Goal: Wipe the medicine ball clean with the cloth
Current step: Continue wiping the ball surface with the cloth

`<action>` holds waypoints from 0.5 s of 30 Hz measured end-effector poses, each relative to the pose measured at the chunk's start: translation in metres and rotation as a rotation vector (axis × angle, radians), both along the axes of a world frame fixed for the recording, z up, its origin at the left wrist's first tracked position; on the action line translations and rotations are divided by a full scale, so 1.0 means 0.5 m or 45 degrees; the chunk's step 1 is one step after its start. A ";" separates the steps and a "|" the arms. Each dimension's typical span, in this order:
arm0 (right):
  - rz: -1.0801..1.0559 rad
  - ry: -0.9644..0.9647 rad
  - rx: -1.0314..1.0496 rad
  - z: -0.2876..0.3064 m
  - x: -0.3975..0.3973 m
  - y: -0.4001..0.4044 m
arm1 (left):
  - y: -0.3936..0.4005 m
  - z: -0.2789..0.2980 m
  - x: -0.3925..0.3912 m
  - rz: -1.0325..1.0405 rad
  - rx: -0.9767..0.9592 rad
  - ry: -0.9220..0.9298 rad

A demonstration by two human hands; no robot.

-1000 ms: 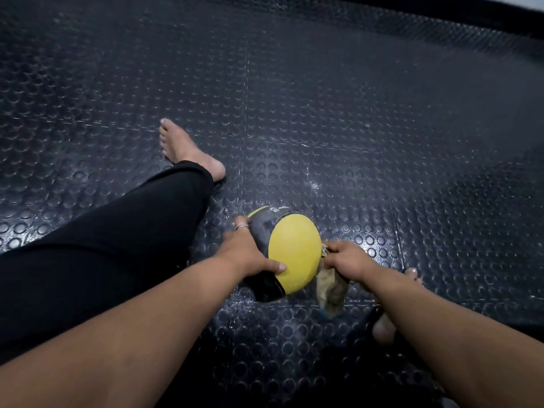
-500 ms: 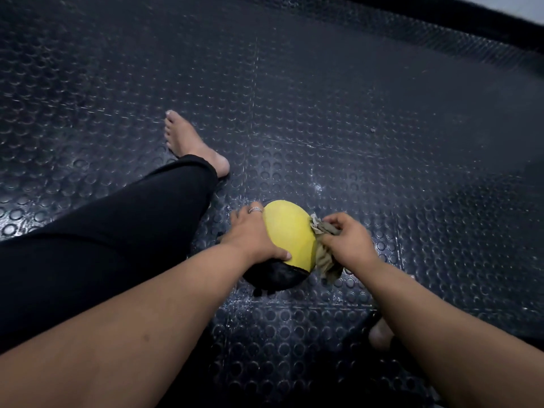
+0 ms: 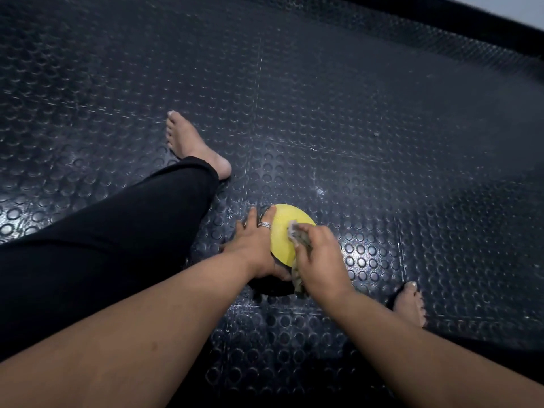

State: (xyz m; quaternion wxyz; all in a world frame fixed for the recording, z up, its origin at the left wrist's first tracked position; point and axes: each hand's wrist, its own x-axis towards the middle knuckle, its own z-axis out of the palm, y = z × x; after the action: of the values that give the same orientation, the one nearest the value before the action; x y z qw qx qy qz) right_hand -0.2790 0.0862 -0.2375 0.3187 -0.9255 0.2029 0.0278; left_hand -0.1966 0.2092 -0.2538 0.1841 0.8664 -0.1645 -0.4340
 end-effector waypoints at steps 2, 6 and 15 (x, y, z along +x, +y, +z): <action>0.099 -0.023 -0.115 -0.010 0.008 0.006 | -0.009 0.001 0.000 -0.006 0.041 0.015; 0.001 0.000 -0.148 -0.012 0.052 -0.020 | -0.023 0.008 0.008 0.063 0.049 0.033; 0.312 0.013 -0.275 -0.015 0.036 -0.079 | -0.081 0.010 0.021 0.170 0.076 0.022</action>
State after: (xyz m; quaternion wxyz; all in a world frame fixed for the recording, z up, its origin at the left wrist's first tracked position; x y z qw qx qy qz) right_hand -0.2610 0.0467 -0.2449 0.2105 -0.9720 0.0917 0.0491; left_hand -0.1859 0.1686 -0.2488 0.1883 0.8768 -0.0916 -0.4330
